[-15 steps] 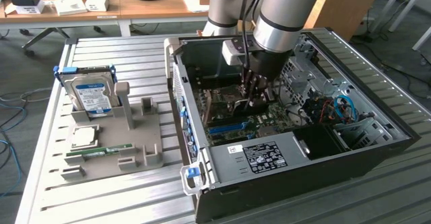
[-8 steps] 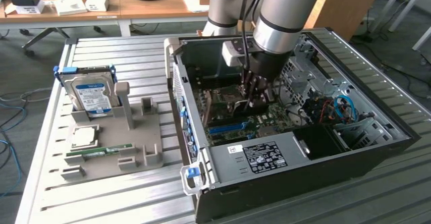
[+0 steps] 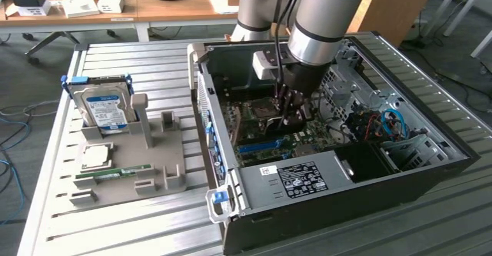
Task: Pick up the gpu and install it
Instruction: 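Insert the gpu into the slot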
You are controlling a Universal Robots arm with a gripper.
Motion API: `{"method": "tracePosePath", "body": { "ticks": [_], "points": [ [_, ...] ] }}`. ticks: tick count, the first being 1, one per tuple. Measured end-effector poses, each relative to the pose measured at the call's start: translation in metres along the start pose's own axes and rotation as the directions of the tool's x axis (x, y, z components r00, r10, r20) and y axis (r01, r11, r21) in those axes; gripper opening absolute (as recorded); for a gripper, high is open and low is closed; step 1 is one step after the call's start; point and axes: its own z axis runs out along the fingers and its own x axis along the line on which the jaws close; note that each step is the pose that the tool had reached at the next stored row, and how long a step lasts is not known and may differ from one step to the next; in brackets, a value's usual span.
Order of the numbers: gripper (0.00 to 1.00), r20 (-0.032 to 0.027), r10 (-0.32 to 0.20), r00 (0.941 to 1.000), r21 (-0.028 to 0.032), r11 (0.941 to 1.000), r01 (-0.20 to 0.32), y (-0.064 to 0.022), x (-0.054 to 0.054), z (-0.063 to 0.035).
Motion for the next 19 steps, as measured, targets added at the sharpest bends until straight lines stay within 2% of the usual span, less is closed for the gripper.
{"method": "tracePosePath", "body": {
  "ticks": [6,10,17,19],
  "points": [
    [0.26,0.0001,0.0,1.0,0.0004,1.0,0.0,0.0028,0.0,0.0004],
    [0.26,-0.0041,-0.003,1.0,0.0002,1.0,0.003,0.0031,0.0001,0.0009],
    [0.26,-0.0041,-0.004,1.0,0.0004,1.0,0.004,0.0034,0.0001,0.001],
    [0.26,-0.0041,-0.004,1.0,0.0031,1.0,0.004,0.0038,0.0,0.001]
  ]
}}
